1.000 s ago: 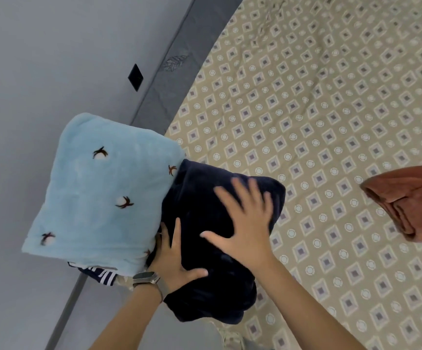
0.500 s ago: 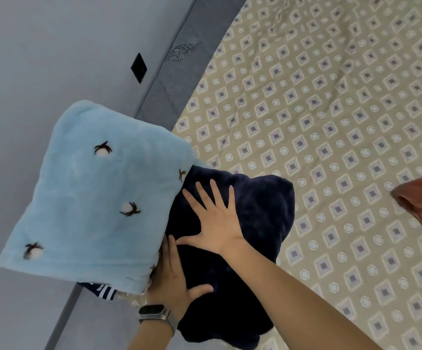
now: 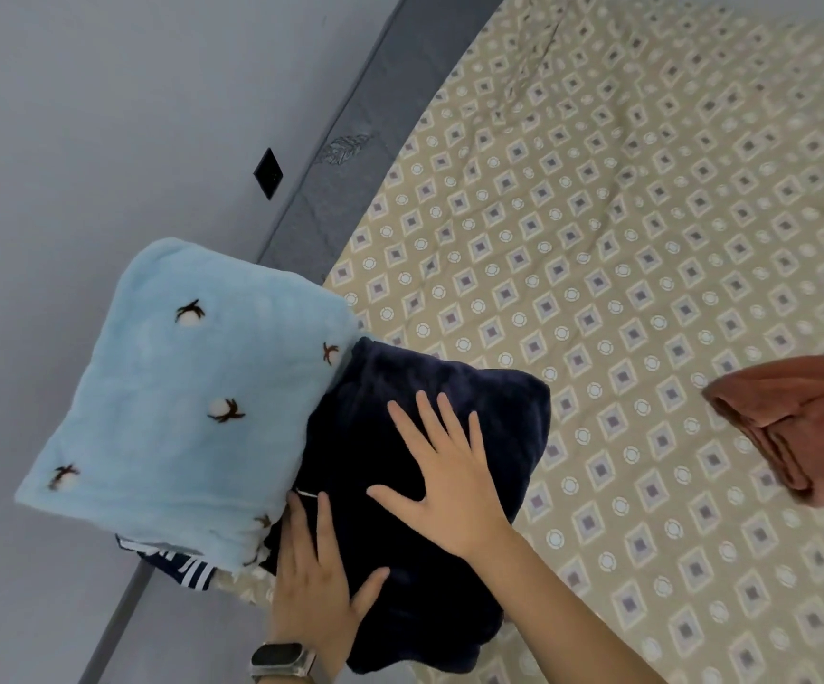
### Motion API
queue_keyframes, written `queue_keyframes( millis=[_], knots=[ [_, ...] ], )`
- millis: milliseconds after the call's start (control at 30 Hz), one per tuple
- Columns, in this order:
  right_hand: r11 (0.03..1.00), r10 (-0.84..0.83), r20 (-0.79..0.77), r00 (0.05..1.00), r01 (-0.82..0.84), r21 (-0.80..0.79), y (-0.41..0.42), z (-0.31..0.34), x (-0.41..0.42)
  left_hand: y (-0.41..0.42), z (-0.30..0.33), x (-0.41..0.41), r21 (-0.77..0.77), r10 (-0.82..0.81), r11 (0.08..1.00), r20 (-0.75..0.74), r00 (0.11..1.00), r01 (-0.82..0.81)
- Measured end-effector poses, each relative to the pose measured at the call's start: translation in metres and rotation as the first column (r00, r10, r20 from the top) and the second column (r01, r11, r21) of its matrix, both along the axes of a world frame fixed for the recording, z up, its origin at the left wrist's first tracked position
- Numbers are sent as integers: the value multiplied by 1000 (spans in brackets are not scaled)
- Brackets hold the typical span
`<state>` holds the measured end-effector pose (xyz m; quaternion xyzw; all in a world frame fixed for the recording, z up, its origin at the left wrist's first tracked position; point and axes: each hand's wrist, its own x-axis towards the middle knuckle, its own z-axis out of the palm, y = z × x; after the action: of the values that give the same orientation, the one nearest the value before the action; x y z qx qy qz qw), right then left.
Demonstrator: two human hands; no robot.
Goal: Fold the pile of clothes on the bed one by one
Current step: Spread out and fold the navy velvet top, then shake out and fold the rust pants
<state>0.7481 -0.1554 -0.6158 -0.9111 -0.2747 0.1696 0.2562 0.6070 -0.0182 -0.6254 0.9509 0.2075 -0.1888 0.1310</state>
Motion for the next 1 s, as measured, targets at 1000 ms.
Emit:
queue_keyframes(
  millis=[1000],
  knots=[
    [781, -621, -128, 773, 596, -188, -586, -9, -4, -457, 16, 134, -270, -390, 895, -83, 917, 356]
  ],
)
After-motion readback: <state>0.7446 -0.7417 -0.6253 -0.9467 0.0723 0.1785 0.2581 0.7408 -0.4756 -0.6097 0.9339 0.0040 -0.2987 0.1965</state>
